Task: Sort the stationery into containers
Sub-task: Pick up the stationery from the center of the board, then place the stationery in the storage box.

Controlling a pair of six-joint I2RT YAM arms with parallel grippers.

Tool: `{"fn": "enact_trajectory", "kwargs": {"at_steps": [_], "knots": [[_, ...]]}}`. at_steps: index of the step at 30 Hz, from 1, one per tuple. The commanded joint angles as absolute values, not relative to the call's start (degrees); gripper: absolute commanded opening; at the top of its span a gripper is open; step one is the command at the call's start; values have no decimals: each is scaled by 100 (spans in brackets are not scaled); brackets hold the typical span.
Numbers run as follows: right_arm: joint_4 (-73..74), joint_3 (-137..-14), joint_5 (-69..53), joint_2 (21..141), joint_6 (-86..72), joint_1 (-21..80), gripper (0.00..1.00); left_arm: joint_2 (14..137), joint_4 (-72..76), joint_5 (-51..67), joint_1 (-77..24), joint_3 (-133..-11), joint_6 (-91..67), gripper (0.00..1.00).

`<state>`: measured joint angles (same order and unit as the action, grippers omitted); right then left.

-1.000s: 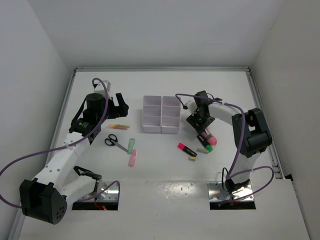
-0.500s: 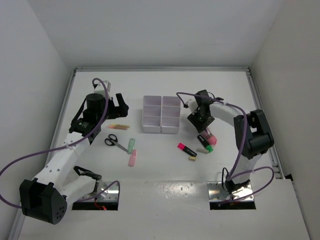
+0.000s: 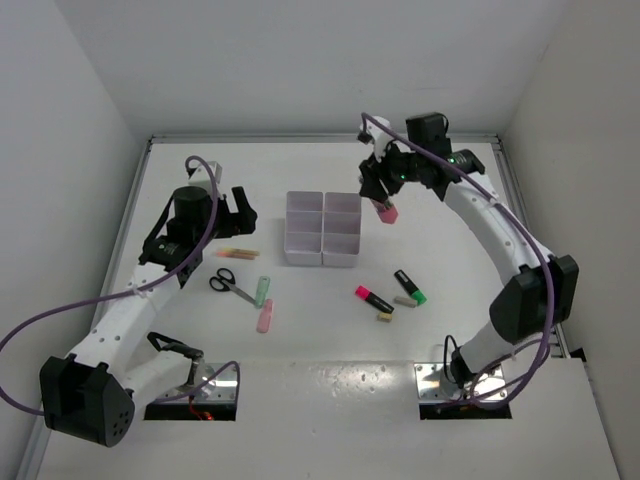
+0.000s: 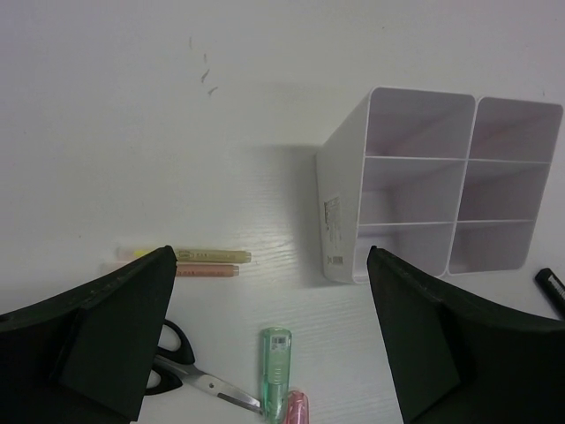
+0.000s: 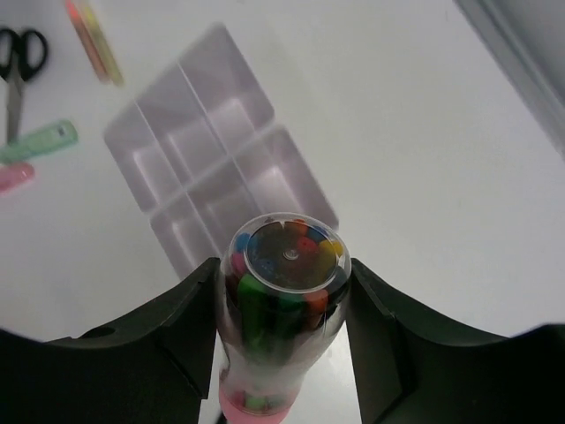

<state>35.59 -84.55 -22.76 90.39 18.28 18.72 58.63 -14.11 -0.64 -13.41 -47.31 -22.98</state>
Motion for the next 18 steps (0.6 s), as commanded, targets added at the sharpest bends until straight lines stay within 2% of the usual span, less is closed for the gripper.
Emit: {"fn": "enact_trajectory", "kwargs": {"at_steps": [1, 6, 11, 18], "knots": [[3095, -9140, -3690, 9570, 2004, 1934, 0, 5915, -1318, -184, -1327, -4957, -2250, 96], [1105, -8572, -5324, 9694, 2337, 1934, 0, 5915, -1318, -255, -1327, -4957, -2136, 96], [89, -8341, -6448, 10054, 2443, 1881, 0, 5967, -1318, -387, -1327, -4957, -2136, 96], [-658, -8166, -6882, 10450, 2742, 1829, 0, 6082, -1318, -439, -1327, -4957, -2083, 96]]}}
